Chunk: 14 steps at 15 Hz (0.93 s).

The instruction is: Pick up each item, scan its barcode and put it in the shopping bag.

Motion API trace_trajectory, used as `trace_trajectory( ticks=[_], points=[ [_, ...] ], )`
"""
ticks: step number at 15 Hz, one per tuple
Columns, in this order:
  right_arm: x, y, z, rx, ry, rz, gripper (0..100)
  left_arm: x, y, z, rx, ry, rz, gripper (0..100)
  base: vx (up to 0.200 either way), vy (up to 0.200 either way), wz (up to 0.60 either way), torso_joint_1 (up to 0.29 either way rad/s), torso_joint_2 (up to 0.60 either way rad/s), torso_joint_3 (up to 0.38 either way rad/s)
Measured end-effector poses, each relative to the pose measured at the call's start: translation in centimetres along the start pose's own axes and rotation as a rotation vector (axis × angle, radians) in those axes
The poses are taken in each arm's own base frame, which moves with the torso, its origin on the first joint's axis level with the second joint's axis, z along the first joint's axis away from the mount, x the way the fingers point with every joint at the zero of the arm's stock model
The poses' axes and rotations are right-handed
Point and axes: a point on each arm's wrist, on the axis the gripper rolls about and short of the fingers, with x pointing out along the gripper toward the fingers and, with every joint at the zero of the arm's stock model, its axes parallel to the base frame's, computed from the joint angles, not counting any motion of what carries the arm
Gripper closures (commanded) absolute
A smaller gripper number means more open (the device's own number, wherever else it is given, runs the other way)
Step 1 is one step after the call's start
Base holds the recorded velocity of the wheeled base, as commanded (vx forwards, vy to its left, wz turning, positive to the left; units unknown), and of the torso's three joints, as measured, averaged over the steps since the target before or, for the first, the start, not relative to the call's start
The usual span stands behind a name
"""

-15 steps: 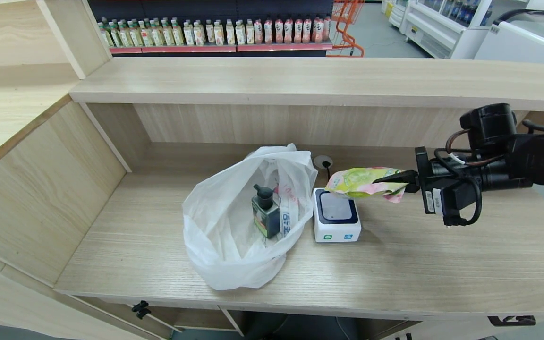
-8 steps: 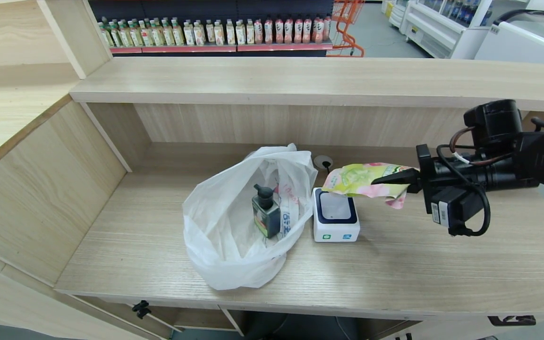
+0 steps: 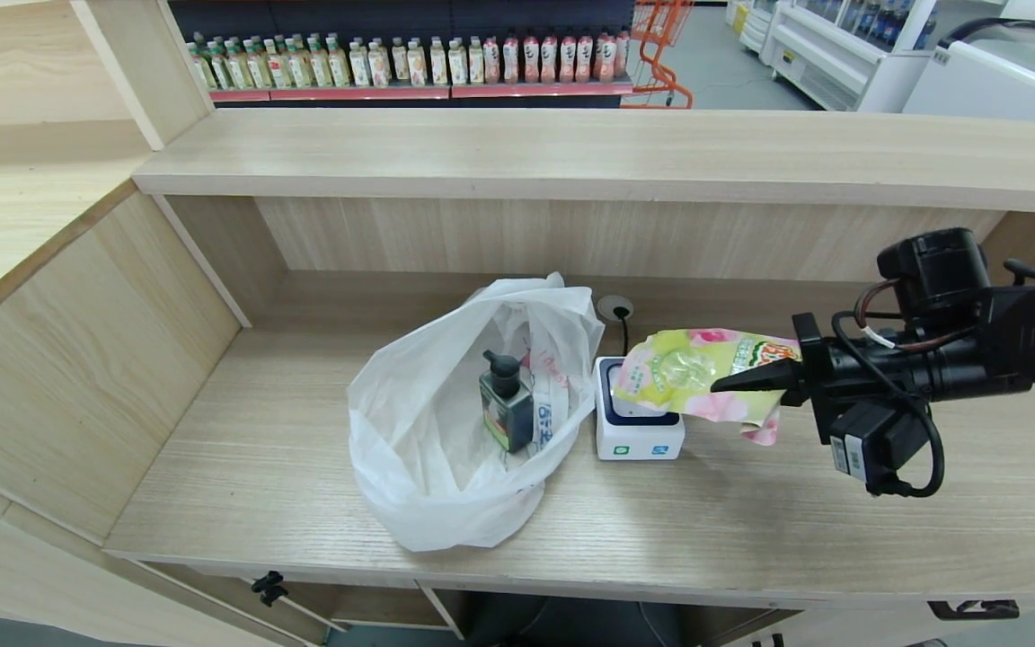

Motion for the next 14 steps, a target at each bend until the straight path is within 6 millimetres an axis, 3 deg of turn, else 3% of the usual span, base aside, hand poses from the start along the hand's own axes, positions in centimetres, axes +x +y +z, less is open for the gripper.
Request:
trace_trajectory(
  ticks=[8,10,14],
  points=[
    [-0.3,-0.5,0.2,0.049,-0.009,-0.016,100,0.0,0.0,0.0,0.000,0.000,0.001,0,0.000,0.000,0.00,0.000,0.00,0.000],
    [-1.5,-2.1,0.6,0.211,-0.020,-0.069,100,0.0,0.0,0.0,0.000,0.000,0.001,0,0.000,0.000,0.00,0.000,0.00,0.000],
    [-5.7,-6.6,1.6,0.741,0.024,-0.219,100,0.0,0.0,0.0,0.000,0.000,0.001,0,0.000,0.000,0.00,0.000,0.00,0.000]
  ],
)
